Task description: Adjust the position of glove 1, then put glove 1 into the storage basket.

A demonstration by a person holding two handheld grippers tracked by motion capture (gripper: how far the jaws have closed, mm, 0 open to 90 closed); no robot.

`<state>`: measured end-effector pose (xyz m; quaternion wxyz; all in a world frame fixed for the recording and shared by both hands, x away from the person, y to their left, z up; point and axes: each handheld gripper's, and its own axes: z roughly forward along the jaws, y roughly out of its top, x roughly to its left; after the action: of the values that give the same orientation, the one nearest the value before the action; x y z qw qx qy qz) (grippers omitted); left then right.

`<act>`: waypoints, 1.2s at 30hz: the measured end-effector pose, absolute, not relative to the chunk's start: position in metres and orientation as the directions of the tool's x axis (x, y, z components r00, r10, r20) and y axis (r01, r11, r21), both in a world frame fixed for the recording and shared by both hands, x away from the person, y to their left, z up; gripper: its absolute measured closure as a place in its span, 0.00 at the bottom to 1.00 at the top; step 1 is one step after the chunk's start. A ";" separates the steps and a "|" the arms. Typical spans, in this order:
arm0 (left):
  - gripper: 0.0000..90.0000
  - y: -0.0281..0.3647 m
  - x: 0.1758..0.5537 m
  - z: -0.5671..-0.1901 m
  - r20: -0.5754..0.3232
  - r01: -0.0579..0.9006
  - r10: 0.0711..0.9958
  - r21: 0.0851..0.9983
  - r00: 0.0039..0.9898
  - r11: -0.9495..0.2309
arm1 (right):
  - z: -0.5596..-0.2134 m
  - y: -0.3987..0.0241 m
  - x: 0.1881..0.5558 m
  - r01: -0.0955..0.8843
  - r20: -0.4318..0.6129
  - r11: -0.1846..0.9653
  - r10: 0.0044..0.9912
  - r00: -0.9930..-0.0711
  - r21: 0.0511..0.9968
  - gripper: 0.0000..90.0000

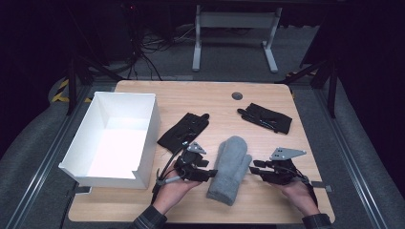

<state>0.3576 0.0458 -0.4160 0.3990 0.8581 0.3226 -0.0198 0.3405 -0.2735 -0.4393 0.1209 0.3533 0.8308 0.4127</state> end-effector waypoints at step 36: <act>0.27 -0.001 0.405 -0.459 -0.372 0.589 0.468 0.629 0.801 -0.508 | -0.465 -0.297 0.349 0.518 -0.021 0.461 0.761 -0.649 0.720 0.29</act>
<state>0.4053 -0.0007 -0.4593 0.3910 0.8648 0.3055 -0.0772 0.3490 -0.2969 -0.4651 0.1727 0.3818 0.8372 0.3515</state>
